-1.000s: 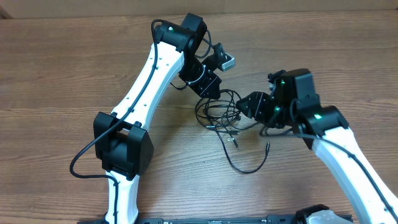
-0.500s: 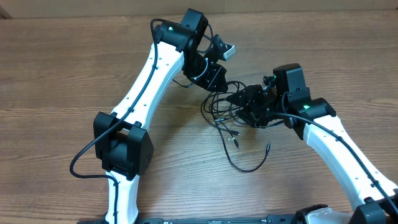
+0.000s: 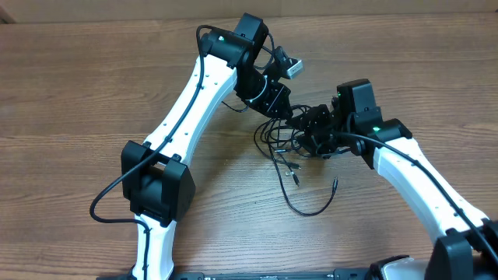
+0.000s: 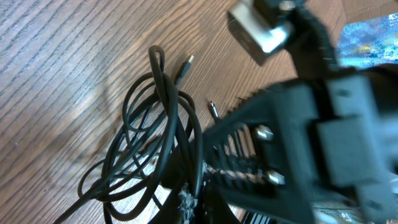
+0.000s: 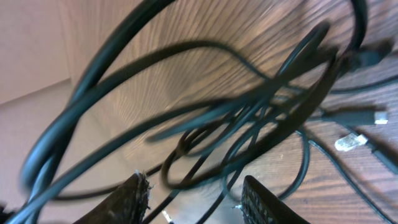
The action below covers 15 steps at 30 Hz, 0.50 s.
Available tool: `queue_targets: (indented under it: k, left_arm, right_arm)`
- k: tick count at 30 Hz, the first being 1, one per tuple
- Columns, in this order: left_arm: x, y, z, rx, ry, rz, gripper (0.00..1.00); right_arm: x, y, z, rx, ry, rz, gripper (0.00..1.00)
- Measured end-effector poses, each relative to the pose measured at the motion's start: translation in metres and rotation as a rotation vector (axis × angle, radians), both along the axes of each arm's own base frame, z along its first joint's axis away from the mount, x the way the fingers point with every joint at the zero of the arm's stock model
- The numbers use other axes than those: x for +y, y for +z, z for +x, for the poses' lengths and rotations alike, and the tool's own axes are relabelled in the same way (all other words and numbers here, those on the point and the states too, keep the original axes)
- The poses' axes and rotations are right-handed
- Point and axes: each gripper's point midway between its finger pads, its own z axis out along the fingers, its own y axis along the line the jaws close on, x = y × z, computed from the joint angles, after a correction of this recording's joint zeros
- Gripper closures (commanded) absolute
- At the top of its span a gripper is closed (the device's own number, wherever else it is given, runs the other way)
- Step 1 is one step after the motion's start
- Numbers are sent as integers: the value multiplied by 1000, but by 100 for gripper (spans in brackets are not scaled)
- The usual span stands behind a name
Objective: Untangle cables
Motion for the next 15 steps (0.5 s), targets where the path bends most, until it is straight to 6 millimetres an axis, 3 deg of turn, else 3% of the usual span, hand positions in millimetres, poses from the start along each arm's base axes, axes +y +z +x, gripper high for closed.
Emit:
queue_targets:
  k: [8, 15]
  left_arm:
    - [1, 0, 2, -5, 3, -1, 96]
    - [1, 0, 2, -6, 3, -1, 96]
  right_arm:
    - [1, 1, 25, -72, -52, 5, 52]
    - [-1, -3, 30, -50, -95, 10, 53]
